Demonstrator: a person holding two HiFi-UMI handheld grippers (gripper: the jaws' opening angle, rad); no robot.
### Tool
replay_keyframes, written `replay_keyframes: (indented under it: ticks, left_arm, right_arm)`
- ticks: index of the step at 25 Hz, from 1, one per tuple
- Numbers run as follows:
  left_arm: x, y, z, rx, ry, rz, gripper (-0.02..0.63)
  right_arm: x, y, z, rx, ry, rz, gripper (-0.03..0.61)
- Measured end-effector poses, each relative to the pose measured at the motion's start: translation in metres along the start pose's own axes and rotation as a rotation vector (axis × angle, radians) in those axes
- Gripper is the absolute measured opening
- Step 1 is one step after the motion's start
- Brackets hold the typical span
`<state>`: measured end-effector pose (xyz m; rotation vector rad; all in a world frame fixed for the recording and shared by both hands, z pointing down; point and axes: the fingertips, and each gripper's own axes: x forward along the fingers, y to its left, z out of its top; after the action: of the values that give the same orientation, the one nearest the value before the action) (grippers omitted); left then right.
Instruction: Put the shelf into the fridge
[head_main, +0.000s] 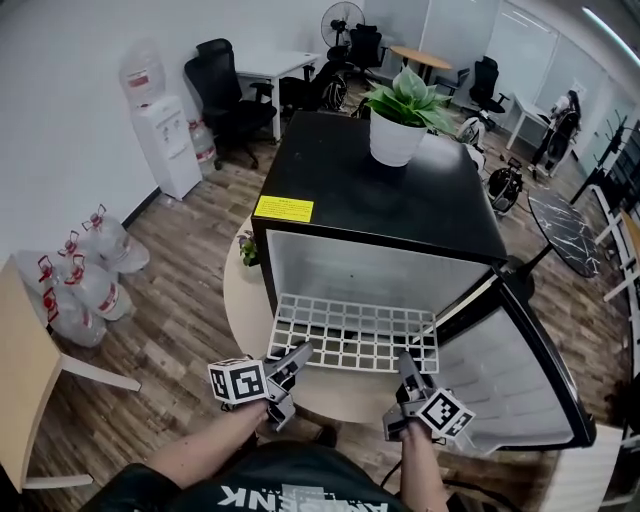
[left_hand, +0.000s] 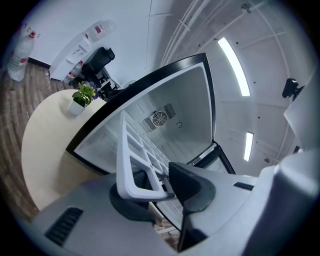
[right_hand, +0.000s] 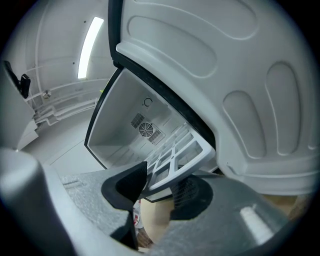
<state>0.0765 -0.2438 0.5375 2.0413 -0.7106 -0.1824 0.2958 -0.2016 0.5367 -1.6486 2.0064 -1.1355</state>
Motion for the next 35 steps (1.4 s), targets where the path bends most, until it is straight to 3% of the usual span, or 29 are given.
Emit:
replay_keyframes:
  ticks: [5, 13, 18, 22, 25, 29, 35]
  left_arm:
    - [0.01, 0.006, -0.005, -0.038, 0.014, -0.019, 0.097]
    - [0.01, 0.016, -0.002, 0.0, -0.007, -0.01, 0.097]
    - [0.016, 0.018, 0.004, 0.005, -0.013, -0.008, 0.097]
    - [0.02, 0.016, 0.004, -0.012, -0.014, -0.019, 0.097]
    - [0.022, 0.017, 0.01, 0.002, -0.019, -0.015, 0.097]
    - [0.024, 0.021, 0.012, 0.004, -0.018, -0.008, 0.097]
    - [0.031, 0.019, 0.013, -0.023, -0.015, -0.027, 0.097]
  right_arm:
    - [0.007, -0.011, 0.001, -0.033, 0.012, -0.028, 0.133]
    - [0.012, -0.015, 0.002, -0.054, 0.012, -0.035, 0.133]
    - [0.022, -0.011, -0.003, 0.072, -0.008, 0.024, 0.132]
    - [0.026, -0.013, 0.001, 0.072, -0.01, 0.019, 0.132]
    - [0.026, -0.014, 0.009, 0.0, -0.006, -0.014, 0.132]
    - [0.031, -0.013, 0.005, 0.078, -0.013, 0.011, 0.132]
    - [0.041, -0.016, 0.009, 0.083, -0.015, 0.01, 0.132]
